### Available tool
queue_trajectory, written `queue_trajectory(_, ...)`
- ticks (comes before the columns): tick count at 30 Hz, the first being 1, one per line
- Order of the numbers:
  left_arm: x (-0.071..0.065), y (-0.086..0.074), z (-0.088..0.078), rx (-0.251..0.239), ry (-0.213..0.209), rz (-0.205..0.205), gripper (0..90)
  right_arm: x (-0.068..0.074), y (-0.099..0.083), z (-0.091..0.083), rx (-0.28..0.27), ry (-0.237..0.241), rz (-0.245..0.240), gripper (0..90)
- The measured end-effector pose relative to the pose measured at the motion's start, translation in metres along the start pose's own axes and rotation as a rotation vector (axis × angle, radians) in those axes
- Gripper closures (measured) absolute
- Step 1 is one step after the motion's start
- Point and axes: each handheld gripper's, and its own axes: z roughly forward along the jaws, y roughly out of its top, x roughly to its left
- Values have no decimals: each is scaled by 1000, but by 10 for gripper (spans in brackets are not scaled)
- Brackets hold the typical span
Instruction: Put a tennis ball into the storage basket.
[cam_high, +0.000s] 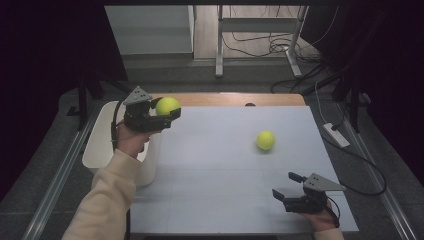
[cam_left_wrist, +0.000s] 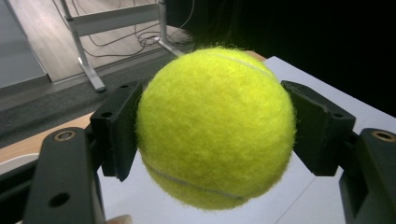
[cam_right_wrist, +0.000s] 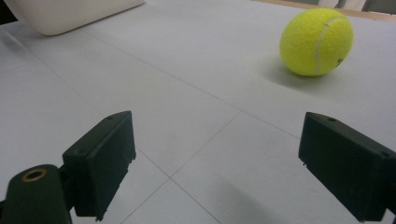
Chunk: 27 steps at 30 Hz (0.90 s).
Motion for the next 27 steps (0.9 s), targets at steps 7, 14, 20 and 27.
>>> queue_trajectory(7, 9, 1, -3, 10, 34, -2, 267, 0, 0, 0, 1, 0, -1, 109)
queue_trajectory(14, 24, -2, -5, 20, 74, -28, 267, -1, 0, 0, 4, -3, -1, 110)
queue_trajectory(20, 35, -3, -7, 36, 113, -38, 267, 0, 0, 0, 3, -1, -1, 110)
queue_trajectory(27, 49, -5, -10, 48, 143, -62, 267, -1, -1, 0, 3, -4, 1, 109)
